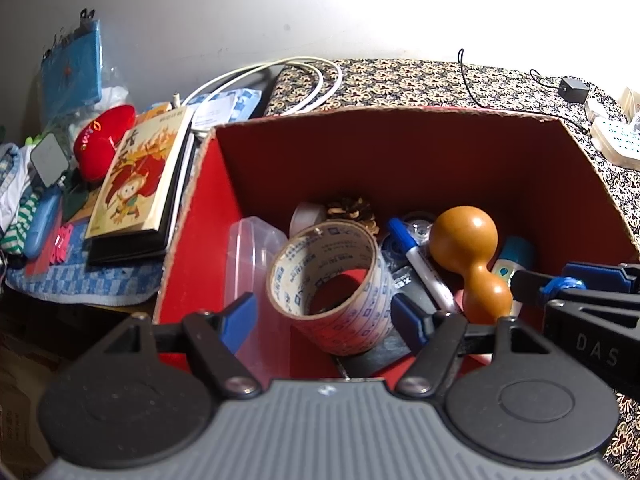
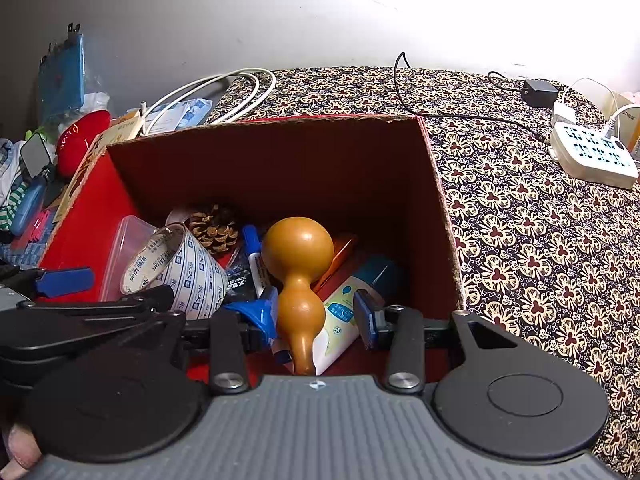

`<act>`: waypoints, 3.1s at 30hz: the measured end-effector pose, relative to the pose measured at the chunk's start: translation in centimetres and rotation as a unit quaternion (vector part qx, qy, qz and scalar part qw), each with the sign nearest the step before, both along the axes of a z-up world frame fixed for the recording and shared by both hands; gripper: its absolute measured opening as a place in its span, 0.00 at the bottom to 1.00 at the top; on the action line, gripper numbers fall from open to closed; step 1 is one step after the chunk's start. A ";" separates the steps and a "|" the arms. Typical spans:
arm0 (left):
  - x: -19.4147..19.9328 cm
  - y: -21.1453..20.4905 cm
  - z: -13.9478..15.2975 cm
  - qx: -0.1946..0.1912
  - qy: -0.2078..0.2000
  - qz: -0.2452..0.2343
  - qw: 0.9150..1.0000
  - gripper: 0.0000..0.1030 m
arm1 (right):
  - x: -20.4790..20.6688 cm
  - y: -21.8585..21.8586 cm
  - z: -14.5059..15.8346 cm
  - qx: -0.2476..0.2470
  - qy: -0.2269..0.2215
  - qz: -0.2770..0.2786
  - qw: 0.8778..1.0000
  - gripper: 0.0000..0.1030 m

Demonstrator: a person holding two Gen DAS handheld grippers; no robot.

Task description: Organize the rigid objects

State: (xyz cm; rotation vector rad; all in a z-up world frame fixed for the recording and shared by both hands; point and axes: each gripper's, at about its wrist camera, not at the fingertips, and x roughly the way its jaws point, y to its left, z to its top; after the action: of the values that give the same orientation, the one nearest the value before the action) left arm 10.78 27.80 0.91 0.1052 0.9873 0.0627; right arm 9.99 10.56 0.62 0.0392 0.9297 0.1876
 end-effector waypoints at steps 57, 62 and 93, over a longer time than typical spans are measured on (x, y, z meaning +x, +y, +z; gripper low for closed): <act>0.0 0.0 0.0 0.001 0.001 0.006 1.000 0.71 | -0.2 -0.1 0.2 0.009 -0.003 -0.013 1.000 0.24; -0.1 0.0 0.0 0.002 0.001 0.008 1.000 0.71 | -0.2 0.0 0.2 0.008 -0.003 -0.013 1.000 0.24; 0.0 0.3 -0.3 -0.003 0.007 0.013 1.000 0.71 | 0.0 0.2 -0.1 0.002 0.001 -0.010 1.000 0.24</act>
State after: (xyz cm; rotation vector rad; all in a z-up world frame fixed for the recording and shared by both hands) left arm 10.79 28.08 0.58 0.0878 1.0022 0.0840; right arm 9.94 10.72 0.57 0.0519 0.9317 0.1705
